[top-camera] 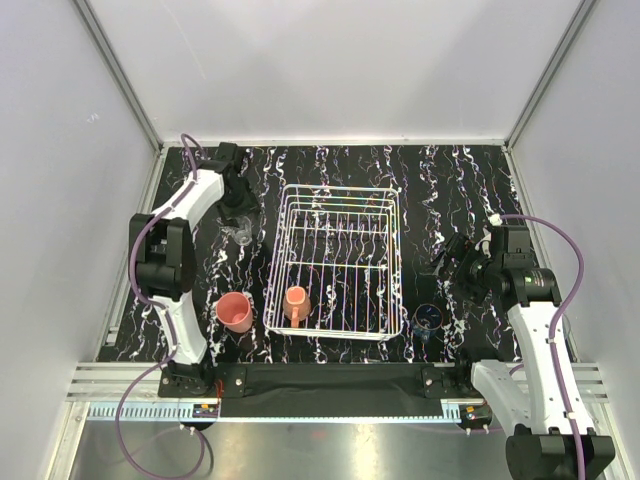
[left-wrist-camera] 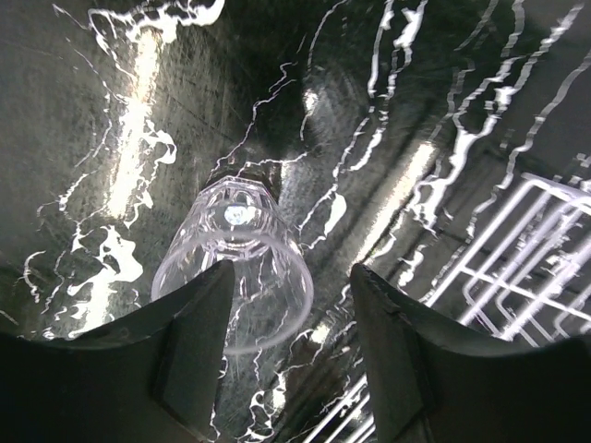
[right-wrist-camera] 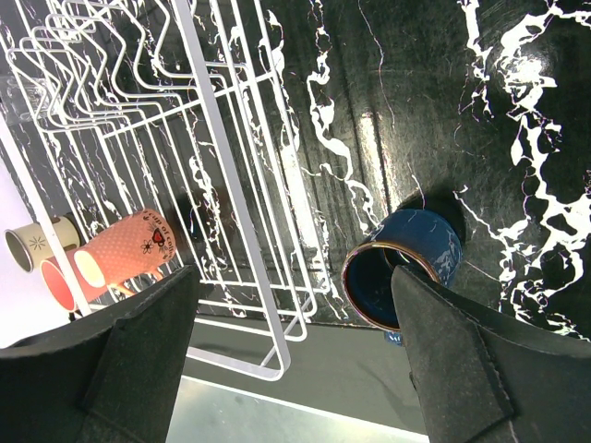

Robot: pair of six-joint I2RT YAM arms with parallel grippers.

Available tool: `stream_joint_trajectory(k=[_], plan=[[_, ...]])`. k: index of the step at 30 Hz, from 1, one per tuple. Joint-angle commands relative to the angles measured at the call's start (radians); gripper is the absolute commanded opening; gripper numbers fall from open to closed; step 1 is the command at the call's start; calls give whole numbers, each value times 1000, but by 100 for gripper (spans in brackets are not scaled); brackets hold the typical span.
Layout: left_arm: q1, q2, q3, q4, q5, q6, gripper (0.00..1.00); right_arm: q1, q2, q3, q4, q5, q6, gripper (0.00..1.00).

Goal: Load the cups into the dish rack

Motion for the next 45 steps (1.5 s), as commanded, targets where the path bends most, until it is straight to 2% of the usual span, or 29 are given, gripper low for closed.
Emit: stream_joint_trajectory(k=[1, 3, 5, 9, 10, 13, 17, 23, 27, 30, 31, 34, 36, 39, 41, 42, 44, 45], plan=[[-1, 33, -12, 43, -12, -9, 56, 2, -4, 11, 25, -16, -16, 92], [1, 42, -15, 49, -1, -15, 49, 2, 2, 9, 25, -21, -16, 92], [-1, 42, -29, 58, 22, -19, 46, 2, 5, 9, 25, -21, -17, 91], [1, 41, -26, 57, 20, -7, 24, 2, 14, 10, 20, -22, -19, 91], [1, 44, -17, 46, 28, -4, 13, 2, 20, 9, 20, -27, -19, 92], [1, 33, -10, 43, 48, -6, 0, 27, 32, 10, 23, -44, -25, 91], [1, -53, -32, 55, 54, -1, 0, 29, 36, 12, 32, -91, -42, 91], [1, -231, -79, 130, 181, 25, 0, 29, 48, 29, 81, -209, -51, 88], [1, -358, -130, 205, 268, 51, 0, 35, 66, 73, 175, -306, 9, 88], [1, -439, -177, 381, 469, 65, 0, 90, 117, 124, 271, -349, 82, 88], [1, -476, -200, 438, 599, 56, 0, 125, 147, 163, 287, -314, 99, 88], [-2, -513, -271, 637, 805, -13, 0, 269, 204, 222, 359, -240, 162, 88], [-14, -538, -308, 774, 917, -81, 0, 349, 230, 213, 467, -229, 224, 88], [-50, -559, -360, 926, 1003, -189, 0, 427, 233, 172, 687, -217, 316, 89], [-80, -562, -386, 1095, 1078, -299, 0, 464, 236, 130, 845, -194, 360, 91], [-90, -564, -420, 1235, 1098, -346, 0, 493, 243, 116, 886, -188, 368, 93], [-109, -562, -458, 1391, 1138, -500, 0, 515, 273, 118, 962, -167, 362, 95], [-114, -555, -487, 1537, 1149, -551, 0, 532, 285, 121, 972, -157, 357, 95]])
